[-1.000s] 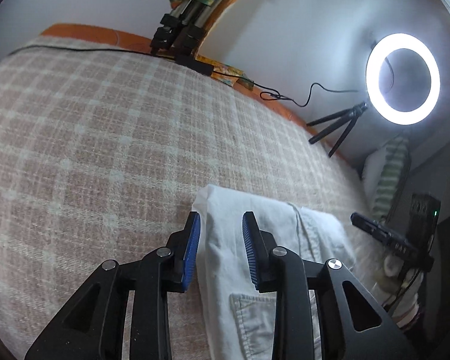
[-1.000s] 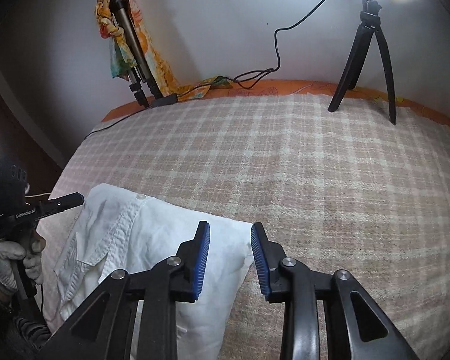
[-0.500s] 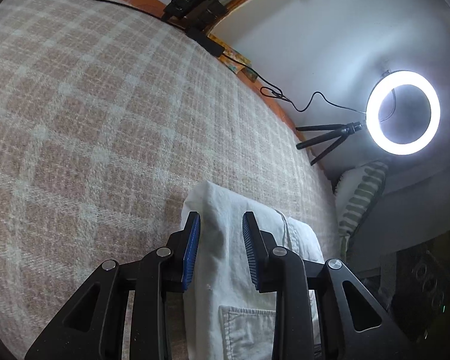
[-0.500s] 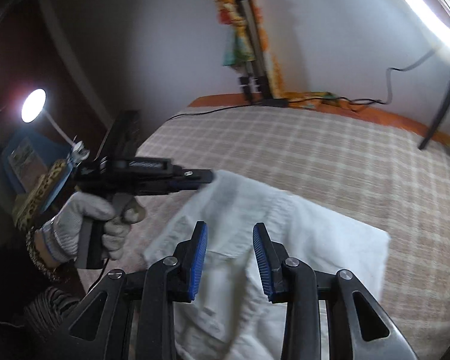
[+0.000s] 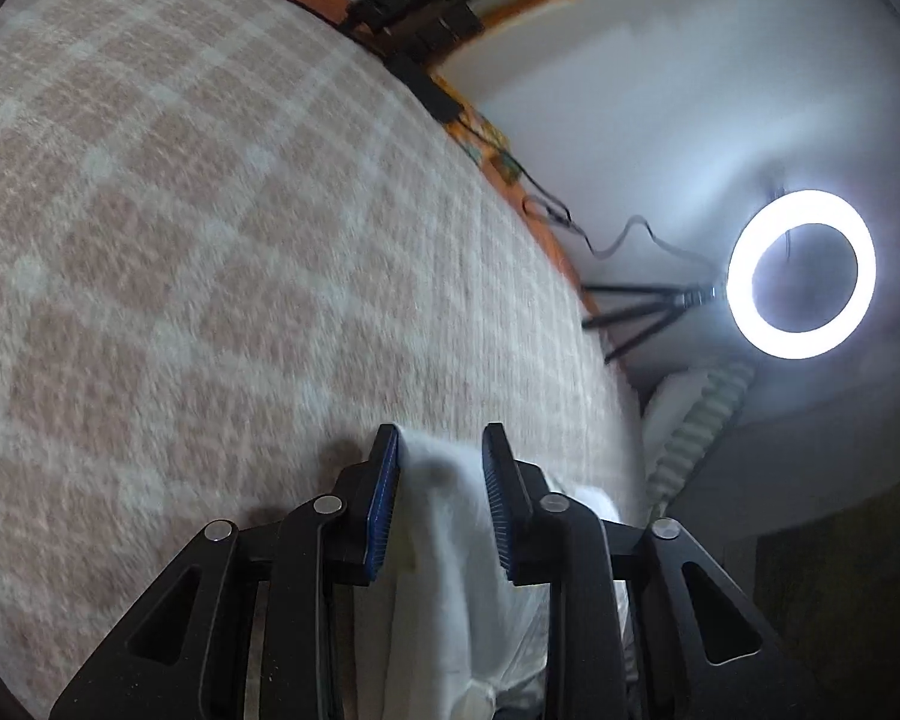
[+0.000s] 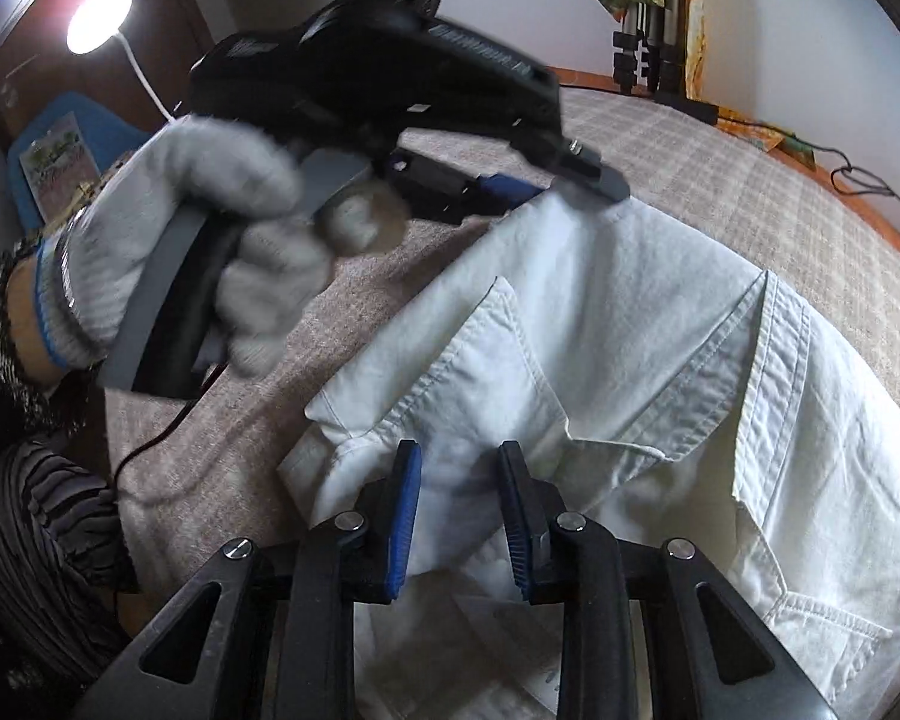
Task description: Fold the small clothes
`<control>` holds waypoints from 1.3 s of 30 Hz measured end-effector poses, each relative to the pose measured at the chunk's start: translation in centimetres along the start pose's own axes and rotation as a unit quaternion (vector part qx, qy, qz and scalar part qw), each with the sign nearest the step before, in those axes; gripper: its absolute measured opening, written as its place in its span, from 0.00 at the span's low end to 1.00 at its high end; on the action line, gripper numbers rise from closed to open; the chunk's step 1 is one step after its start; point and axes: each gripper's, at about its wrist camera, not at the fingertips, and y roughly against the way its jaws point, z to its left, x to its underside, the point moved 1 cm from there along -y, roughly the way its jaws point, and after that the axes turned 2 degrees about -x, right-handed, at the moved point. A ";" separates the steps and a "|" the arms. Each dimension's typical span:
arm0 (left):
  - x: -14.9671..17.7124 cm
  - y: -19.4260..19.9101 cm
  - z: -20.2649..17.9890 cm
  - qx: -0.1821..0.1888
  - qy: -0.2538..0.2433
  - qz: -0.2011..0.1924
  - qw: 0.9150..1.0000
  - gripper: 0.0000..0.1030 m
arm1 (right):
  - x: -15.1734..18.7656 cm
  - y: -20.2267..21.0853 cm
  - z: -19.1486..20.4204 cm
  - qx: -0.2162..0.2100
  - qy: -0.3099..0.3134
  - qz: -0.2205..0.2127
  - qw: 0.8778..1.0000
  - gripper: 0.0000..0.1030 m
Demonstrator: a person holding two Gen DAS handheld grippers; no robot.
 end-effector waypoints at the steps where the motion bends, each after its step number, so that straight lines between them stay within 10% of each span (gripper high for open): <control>1: -0.3 0.6 -0.1 -0.014 -0.006 -0.024 1.000 0.23 | 0.1 0.0 0.0 0.001 0.001 0.000 1.000 0.26; 7: -1.7 4.2 -0.8 -0.051 -0.041 -0.083 0.994 0.23 | 0.0 0.7 -0.1 -0.011 -0.010 -0.007 1.000 0.26; 15: 1.3 5.8 -1.6 -0.063 -0.080 -0.045 0.994 0.26 | 0.0 7.2 -2.5 -0.061 -0.074 -0.087 0.992 0.31; 22: 7.2 4.6 -3.2 -0.107 -0.155 0.010 0.982 0.26 | 2.7 13.6 -10.4 0.018 -0.172 -0.154 0.973 0.35; 30: 12.3 3.6 -3.2 -0.195 -0.250 0.020 0.948 0.30 | 6.4 11.5 -14.1 0.045 -0.208 -0.089 0.973 0.34; 39: 12.6 6.6 -1.6 -0.183 -0.190 0.006 0.964 0.36 | 10.4 12.5 -14.2 0.066 -0.205 -0.046 0.975 0.39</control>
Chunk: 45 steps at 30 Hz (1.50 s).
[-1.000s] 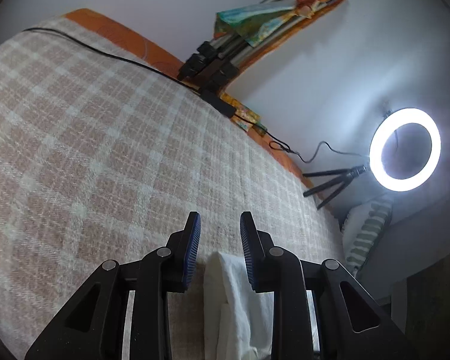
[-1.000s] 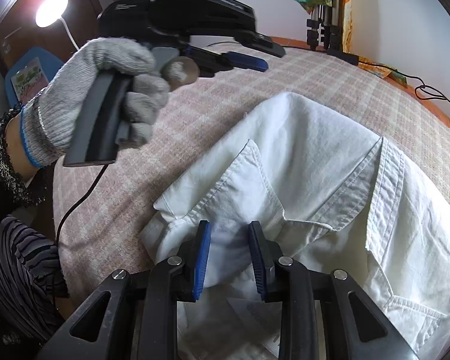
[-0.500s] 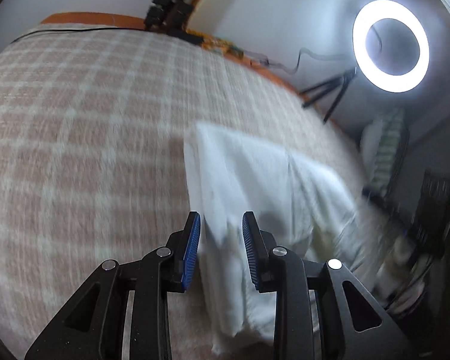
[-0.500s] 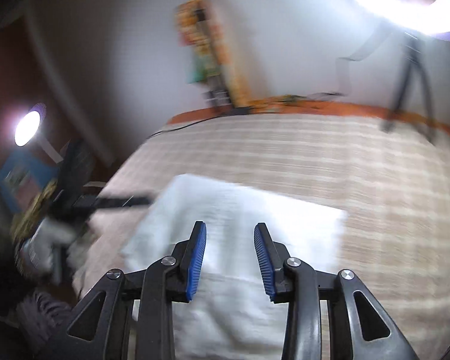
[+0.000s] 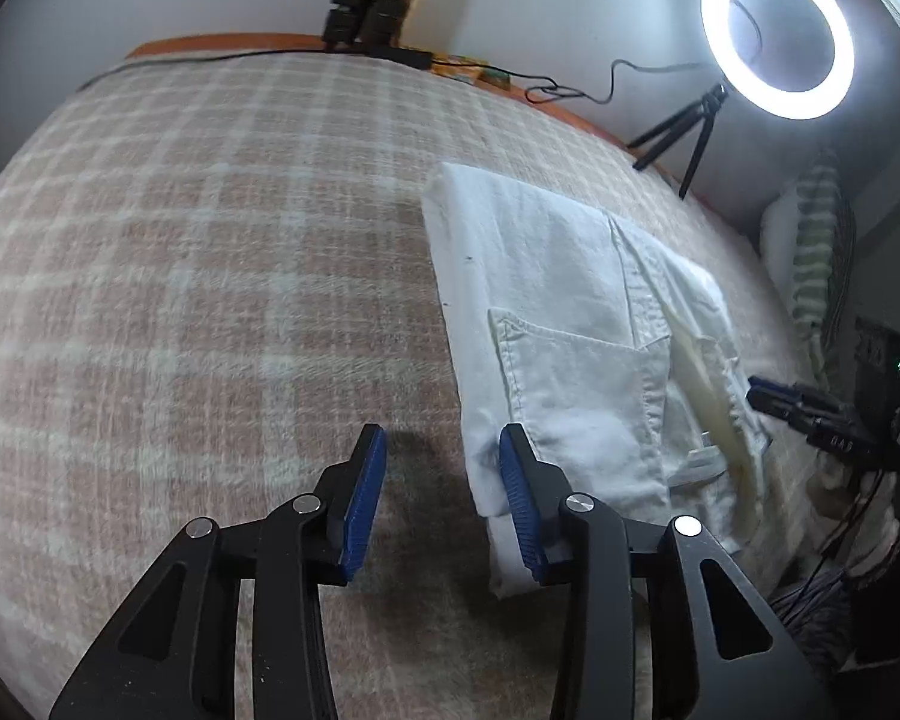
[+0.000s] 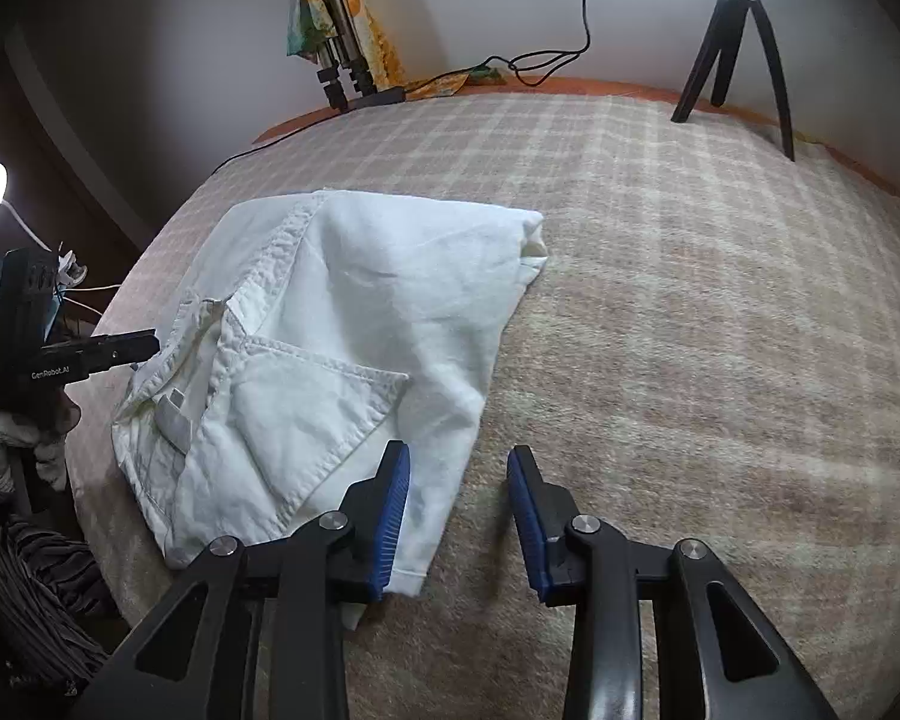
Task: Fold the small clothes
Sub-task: 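Grasp the shirt end with both tools, lift and fold it over, then open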
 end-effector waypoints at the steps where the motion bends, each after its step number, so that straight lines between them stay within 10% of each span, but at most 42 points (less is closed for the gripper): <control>1: 0.1 0.3 0.4 0.015 0.020 0.000 1.000 0.37 | 0.0 0.4 -0.5 -0.017 -0.013 -0.005 1.000 0.39; 13: -0.1 -1.7 3.7 0.163 0.173 0.037 0.971 0.47 | 1.9 -1.9 -5.9 -0.234 -0.212 0.000 0.949 0.55; 24: -2.2 -3.6 3.0 0.199 0.174 0.040 0.964 0.43 | 1.2 -3.7 -4.4 -0.266 -0.215 0.003 0.940 0.36; 30: -2.6 -4.2 0.9 0.147 0.117 0.036 0.982 0.19 | 0.2 -4.8 -3.5 -0.257 -0.216 0.005 0.942 0.28; 35: -2.8 -2.8 -1.9 0.085 0.033 -0.001 0.996 0.11 | -0.8 -3.4 -1.1 -0.192 -0.157 -0.008 0.969 0.18; 45: -3.1 0.8 -10.9 0.052 -0.111 -0.088 0.989 0.11 | -3.0 2.8 2.1 -0.101 -0.038 -0.068 0.992 0.13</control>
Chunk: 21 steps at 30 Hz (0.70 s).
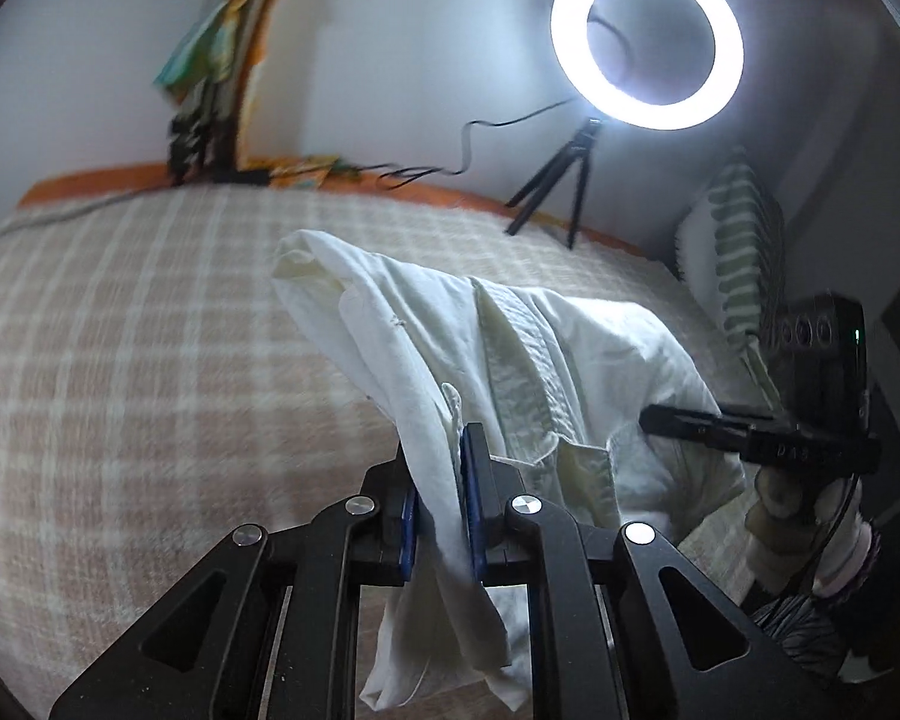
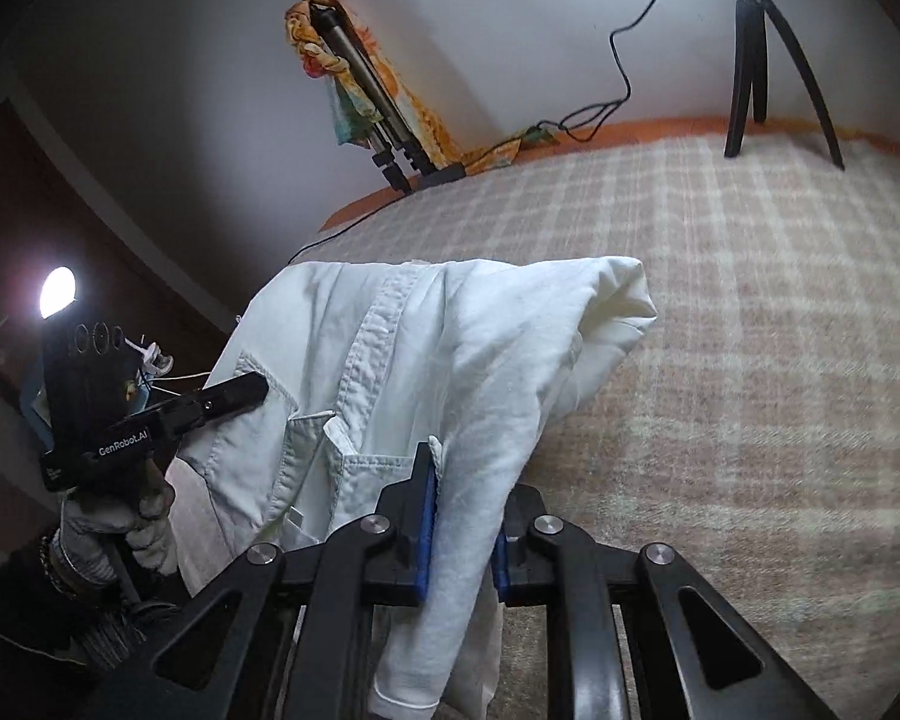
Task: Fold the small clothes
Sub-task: 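Grasp the shirt end with both tools, lift and fold it over, then open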
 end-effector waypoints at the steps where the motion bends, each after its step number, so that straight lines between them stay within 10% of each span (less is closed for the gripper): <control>1: -0.3 -0.1 -1.1 0.004 -0.012 -0.006 1.000 0.11 | -0.4 0.9 -0.2 0.006 0.004 -0.008 1.000 0.13; 21: -7.5 -14.7 -19.5 0.128 -0.099 0.003 0.987 0.11 | -5.0 15.5 -13.9 0.180 0.021 -0.062 0.982 0.12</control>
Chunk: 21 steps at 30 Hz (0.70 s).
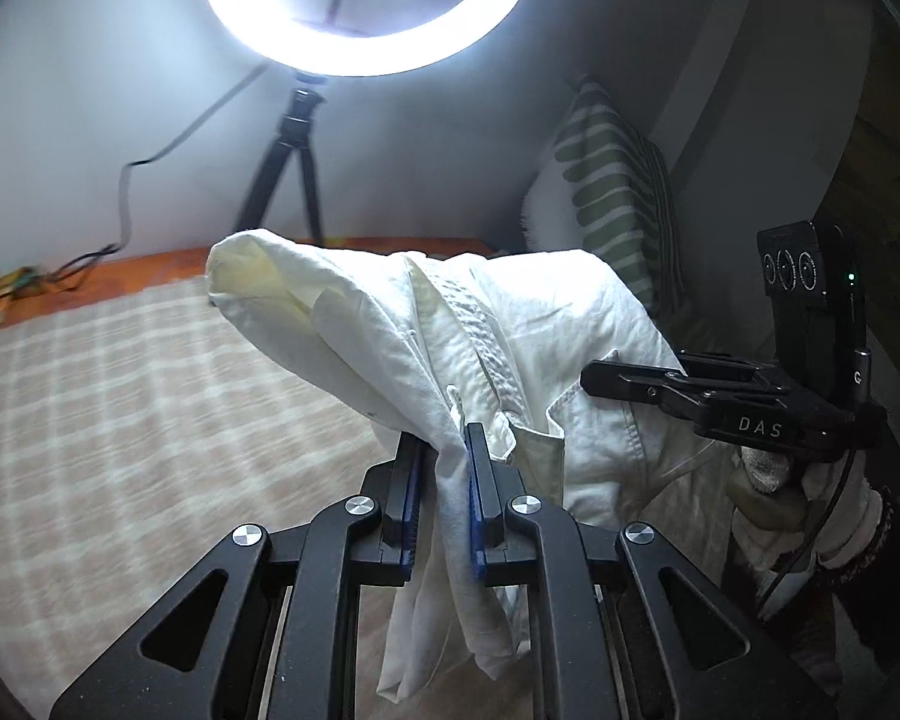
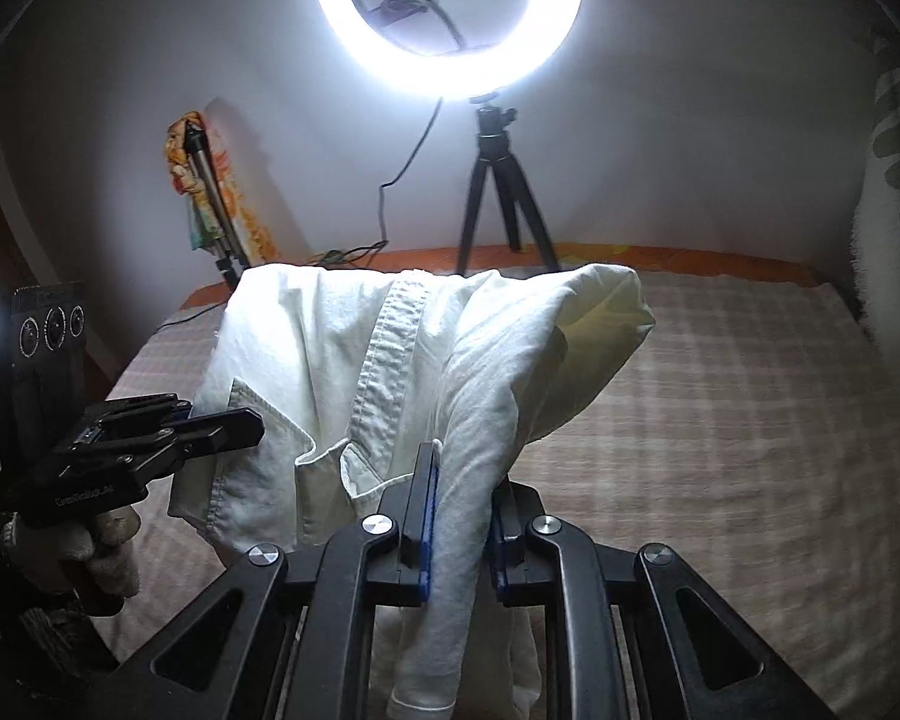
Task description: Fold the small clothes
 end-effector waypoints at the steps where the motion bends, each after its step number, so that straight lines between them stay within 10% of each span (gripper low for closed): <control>1: -0.4 -1.3 -0.2 0.009 0.010 0.003 1.000 0.11 | -0.4 -0.1 -1.3 0.012 -0.002 0.002 1.000 0.12; 9: -1.3 -9.5 -1.7 -0.005 0.018 0.042 0.999 0.11 | -2.3 -2.7 -9.7 0.082 -0.020 0.023 0.996 0.12; 14: -0.8 -9.7 -1.4 -0.097 -0.002 0.053 0.994 0.23 | -1.6 -4.3 -13.8 0.232 -0.044 0.050 0.970 0.29; 21: -0.9 -4.8 -3.1 -0.103 -0.038 0.013 0.994 0.53 | -1.3 -2.1 -12.4 0.220 -0.059 0.018 0.974 0.33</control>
